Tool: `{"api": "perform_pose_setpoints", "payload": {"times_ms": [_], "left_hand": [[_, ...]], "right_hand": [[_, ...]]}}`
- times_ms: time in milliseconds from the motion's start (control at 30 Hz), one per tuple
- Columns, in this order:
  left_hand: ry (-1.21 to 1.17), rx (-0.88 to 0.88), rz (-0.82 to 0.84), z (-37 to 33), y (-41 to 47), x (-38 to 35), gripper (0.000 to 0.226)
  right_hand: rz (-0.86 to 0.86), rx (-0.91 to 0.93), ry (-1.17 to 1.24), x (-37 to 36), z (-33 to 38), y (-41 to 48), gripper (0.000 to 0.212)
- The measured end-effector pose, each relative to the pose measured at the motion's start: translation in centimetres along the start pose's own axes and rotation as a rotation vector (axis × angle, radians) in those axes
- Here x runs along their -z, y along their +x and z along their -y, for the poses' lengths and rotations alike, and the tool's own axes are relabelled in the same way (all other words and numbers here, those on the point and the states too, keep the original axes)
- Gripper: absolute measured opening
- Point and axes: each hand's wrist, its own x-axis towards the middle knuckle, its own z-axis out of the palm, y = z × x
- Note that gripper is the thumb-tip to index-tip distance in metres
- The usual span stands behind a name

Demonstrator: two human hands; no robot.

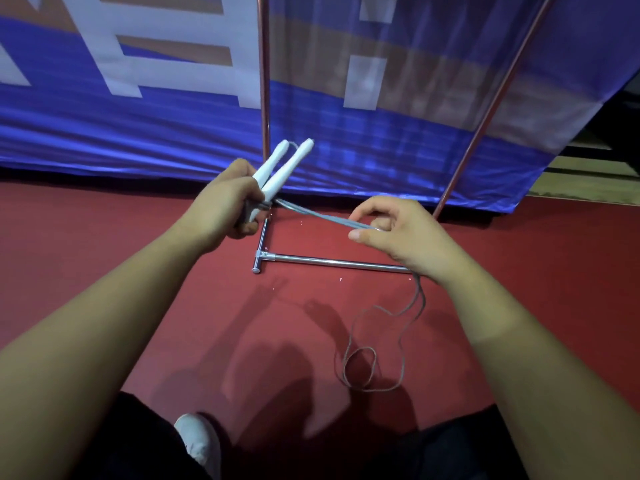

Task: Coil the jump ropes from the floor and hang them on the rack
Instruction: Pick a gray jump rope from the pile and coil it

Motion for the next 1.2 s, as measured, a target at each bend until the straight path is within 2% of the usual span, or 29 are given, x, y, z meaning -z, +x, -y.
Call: {"api": "perform_pose_setpoints", "payload": {"times_ms": [100,200,367,433,500,567,633,733,833,900,967,1033,1100,1200], "left_hand": [[0.114,0.014,0.011,1.0,0.4,0.5,0.02],[0.274,-0.073,0.05,1.8,0.9,0.9,0.019],[0.847,-0.324,0.064,2.8,0.6,0.5,0.023],[1.004,-0.296,0.174,2.9,-0.2,-0.8,0.019],[1.109,-0.265,0.309,3.0,-1.2,-2.4,0.028],[1.173,-0.3,0.37,3.1,-2.0,-3.9,0.04],[1.204,-0.34,0.354,3.2,-2.4,-4.7,0.046],[1.126,-0.379,0.373,3.2,-2.3,-4.4,0.03],[1.027,-0.447,0.53,2.6,-2.5,-3.8,0.027],[0.935,-0.506,0.574,2.1,-2.9,-3.5,0.025],[0.726,-0.519,0.552,1.7,-3.2,-3.3,0.023],[0.33,-0.385,0.552,1.3,-3.5,-3.3,0.031],[0.014,-0.27,0.511,0.8,-3.7,-3.5,0.041],[-0.075,-0.247,0.432,0.4,-3.7,-4.0,0.036]], "right_hand": [[0.045,0.032,-0.15,-0.3,0.1,-0.1,0.005],[0.07,0.043,-0.252,-0.6,0.5,0.0,0.012],[0.107,-0.01,-0.075,-1.2,1.4,0.2,0.02],[0.087,-0.048,0.078,-1.5,1.7,0.5,0.02],[0.04,-0.079,0.166,-1.4,1.8,0.8,0.018],[0.008,-0.058,0.078,-1.1,2.0,0.9,0.014],[0.012,-0.018,-0.003,-0.8,2.3,0.8,0.01],[-0.041,0.035,-0.087,0.2,2.0,0.9,0.011],[-0.044,0.034,-0.063,0.8,1.0,1.2,0.015],[-0.027,0.036,-0.016,0.8,0.5,1.3,0.015],[0.004,0.017,0.009,0.8,0.0,1.5,0.004],[0.053,-0.012,0.054,0.8,-0.4,1.5,0.015],[0.115,-0.055,0.094,0.6,-0.7,1.5,0.014],[0.215,-0.089,0.066,0.0,-0.8,1.5,0.027]]}}
